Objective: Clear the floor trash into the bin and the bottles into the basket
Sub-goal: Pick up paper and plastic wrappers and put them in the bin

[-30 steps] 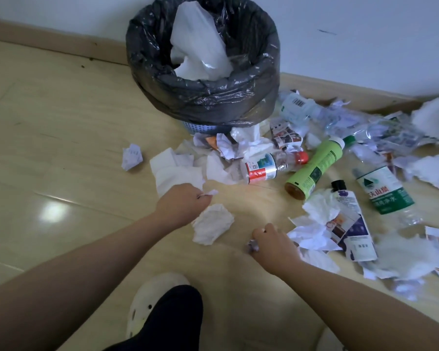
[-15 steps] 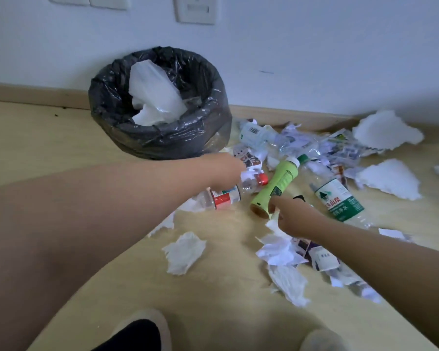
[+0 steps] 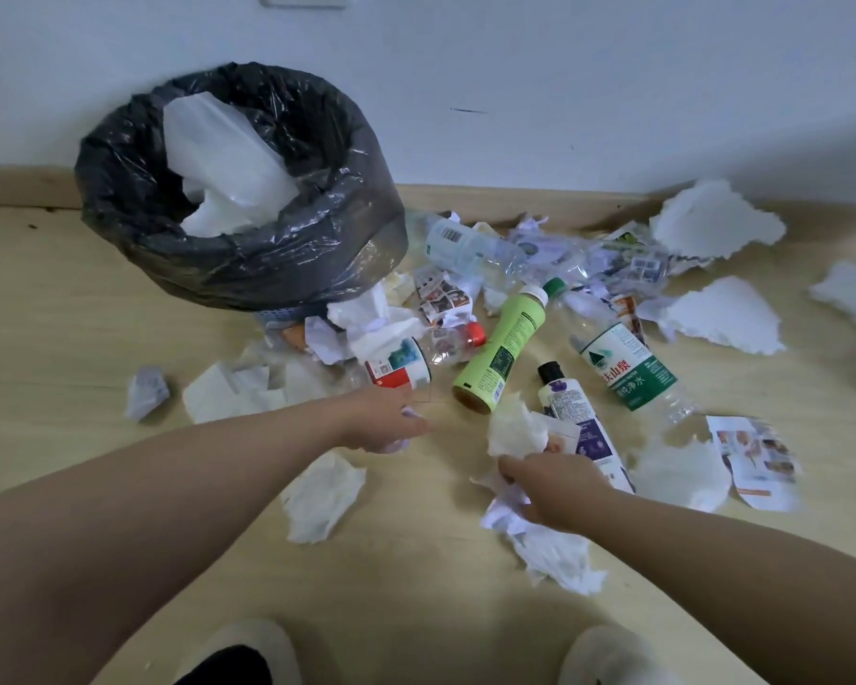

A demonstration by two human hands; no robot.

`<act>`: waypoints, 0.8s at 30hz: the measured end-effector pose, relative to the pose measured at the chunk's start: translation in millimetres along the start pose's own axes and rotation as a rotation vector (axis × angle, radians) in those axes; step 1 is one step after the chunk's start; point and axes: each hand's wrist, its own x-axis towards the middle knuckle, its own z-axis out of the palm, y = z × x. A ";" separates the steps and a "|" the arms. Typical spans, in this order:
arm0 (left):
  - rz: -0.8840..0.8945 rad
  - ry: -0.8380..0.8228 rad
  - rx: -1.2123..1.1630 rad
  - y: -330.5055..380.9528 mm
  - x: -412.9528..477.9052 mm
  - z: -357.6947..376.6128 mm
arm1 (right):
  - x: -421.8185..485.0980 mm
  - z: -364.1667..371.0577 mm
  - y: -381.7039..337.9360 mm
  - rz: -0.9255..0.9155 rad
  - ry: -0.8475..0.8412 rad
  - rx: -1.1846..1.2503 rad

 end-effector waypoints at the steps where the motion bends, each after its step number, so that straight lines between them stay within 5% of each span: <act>1: 0.006 0.027 0.008 0.9 -1.1 0.3 | 1.5 -2.8 -0.1 0.006 0.005 0.031; 4: 0.009 0.107 -0.034 9.4 -3.8 1.1 | 7.1 -23.6 -0.7 0.048 0.039 0.278; 13: -0.084 0.376 -1.012 49.6 -6.5 -40.8 | 24.3 -110.3 -27.0 0.375 0.307 1.489; 24: 0.064 0.320 -1.547 78.0 -23.2 -59.7 | 39.6 -156.4 -72.1 0.320 0.582 1.876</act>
